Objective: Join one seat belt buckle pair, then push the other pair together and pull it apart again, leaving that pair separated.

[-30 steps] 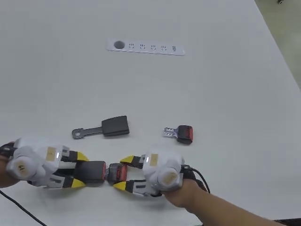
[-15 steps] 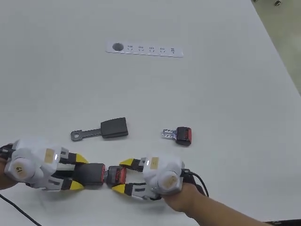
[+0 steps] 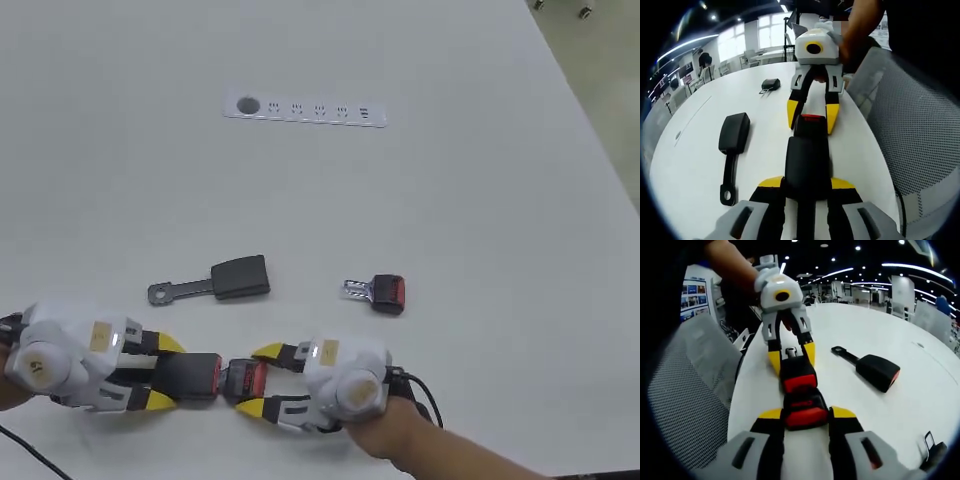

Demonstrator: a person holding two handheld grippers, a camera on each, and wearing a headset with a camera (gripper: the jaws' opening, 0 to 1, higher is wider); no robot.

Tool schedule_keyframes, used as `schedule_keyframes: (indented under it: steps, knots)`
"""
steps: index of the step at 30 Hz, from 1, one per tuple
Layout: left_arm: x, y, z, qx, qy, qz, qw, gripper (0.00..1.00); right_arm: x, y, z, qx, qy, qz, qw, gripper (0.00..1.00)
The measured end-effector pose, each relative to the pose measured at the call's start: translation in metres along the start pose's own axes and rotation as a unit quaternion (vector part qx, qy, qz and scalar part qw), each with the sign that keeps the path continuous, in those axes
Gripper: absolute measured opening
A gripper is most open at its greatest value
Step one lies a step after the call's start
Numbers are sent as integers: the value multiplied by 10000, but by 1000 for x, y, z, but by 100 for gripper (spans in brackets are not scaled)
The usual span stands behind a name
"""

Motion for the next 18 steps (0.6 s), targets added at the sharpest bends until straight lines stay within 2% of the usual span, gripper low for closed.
schedule_keyframes:
  steps: [8,9,13,14,15,16,17,18]
  knots:
    - [-6,-1,1,14,188,55,9998,34,0,1,1,18,-27,105,9999,35]
    - [-7,-2,1,3,216,74,9997,34,-1,2,1,11,39,6,10000,35]
    - [-11,-2,1,-44,384,26,9992,35,-5,2,2,26,158,30,9999,38]
    - [-13,-3,2,-118,417,-51,9990,35,-5,2,0,186,297,99,9993,38]
    - [-14,-3,2,-166,460,-82,9988,36,-5,3,-1,257,292,274,9989,42]
    - [-14,-3,2,-223,493,-123,9985,37,-6,3,-1,271,256,309,9988,50]
    - [-15,-2,1,-402,629,-272,9968,39,-10,5,-3,319,-3,543,9980,57]
    - [-18,-3,2,-388,572,-343,9970,44,-11,5,-6,331,-86,579,9977,64]
Point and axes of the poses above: the centre of the closed fingertips' face, and the gripper's own axes: z roughly forward along the fingers, y roughly to its left, x roughly out of its underside, the point moved 8 cm from there along -z, roughly backward along the fingers, and after that the axes turned 13 degrees about -x, right-handed, at the moved point
